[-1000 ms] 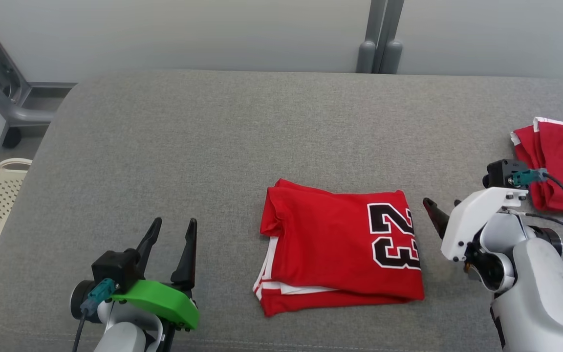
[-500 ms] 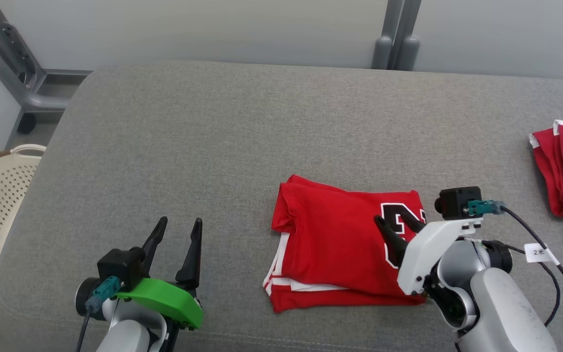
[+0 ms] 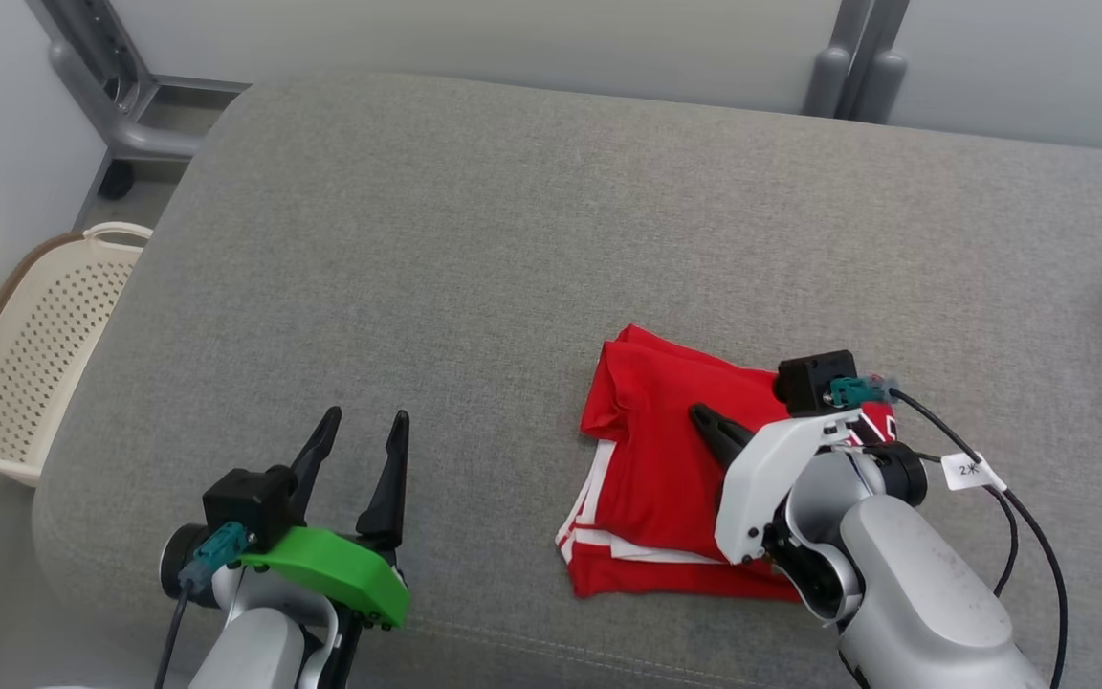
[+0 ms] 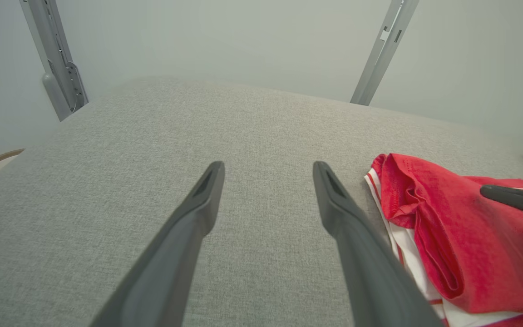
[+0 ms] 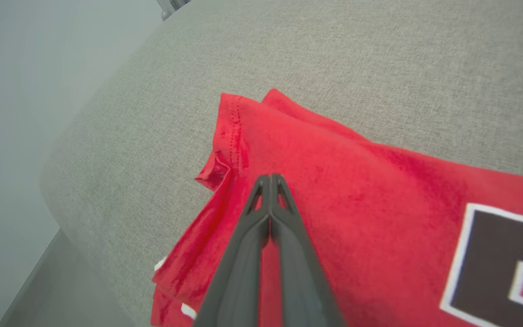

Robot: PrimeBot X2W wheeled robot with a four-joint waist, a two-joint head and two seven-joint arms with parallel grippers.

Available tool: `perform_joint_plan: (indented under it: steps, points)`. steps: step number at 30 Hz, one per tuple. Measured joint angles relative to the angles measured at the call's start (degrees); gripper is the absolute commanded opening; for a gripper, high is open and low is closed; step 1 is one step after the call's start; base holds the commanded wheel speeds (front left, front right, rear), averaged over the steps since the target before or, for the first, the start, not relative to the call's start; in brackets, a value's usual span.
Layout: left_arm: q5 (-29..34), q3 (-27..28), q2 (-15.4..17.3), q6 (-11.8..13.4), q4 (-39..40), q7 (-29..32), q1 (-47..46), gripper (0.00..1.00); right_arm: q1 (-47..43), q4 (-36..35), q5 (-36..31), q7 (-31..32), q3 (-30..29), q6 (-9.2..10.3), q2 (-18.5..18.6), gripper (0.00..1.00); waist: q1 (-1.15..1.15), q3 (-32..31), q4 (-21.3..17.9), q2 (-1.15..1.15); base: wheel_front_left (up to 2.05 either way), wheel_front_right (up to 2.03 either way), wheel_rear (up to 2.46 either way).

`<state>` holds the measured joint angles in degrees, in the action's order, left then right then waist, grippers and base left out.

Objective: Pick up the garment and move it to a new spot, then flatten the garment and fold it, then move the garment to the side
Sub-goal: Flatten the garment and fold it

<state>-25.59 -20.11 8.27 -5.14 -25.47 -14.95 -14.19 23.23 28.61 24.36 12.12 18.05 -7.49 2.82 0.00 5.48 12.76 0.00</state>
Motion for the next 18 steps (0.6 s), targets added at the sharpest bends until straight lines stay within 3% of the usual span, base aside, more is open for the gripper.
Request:
perform_joint_plan:
  steps: [10, 18]
  points:
    - [-0.02, -0.97, -0.89, -0.49, -0.73, -0.02, -0.85, 1.0, 4.08, 10.7, -1.34, -4.22, 2.08, 0.0, 0.02, 0.0, 0.0, 1.4, 3.71, 0.0, 0.0, 0.0, 0.0]
    - [-0.09, -0.93, -0.97, -0.68, -1.0, -0.08, -0.88, 1.0, 5.52, 13.25, 1.75, -5.34, 6.78, 0.0, 0.0, 0.0, 0.0, 2.27, 5.68, 0.0, 0.0, 0.0, 0.0]
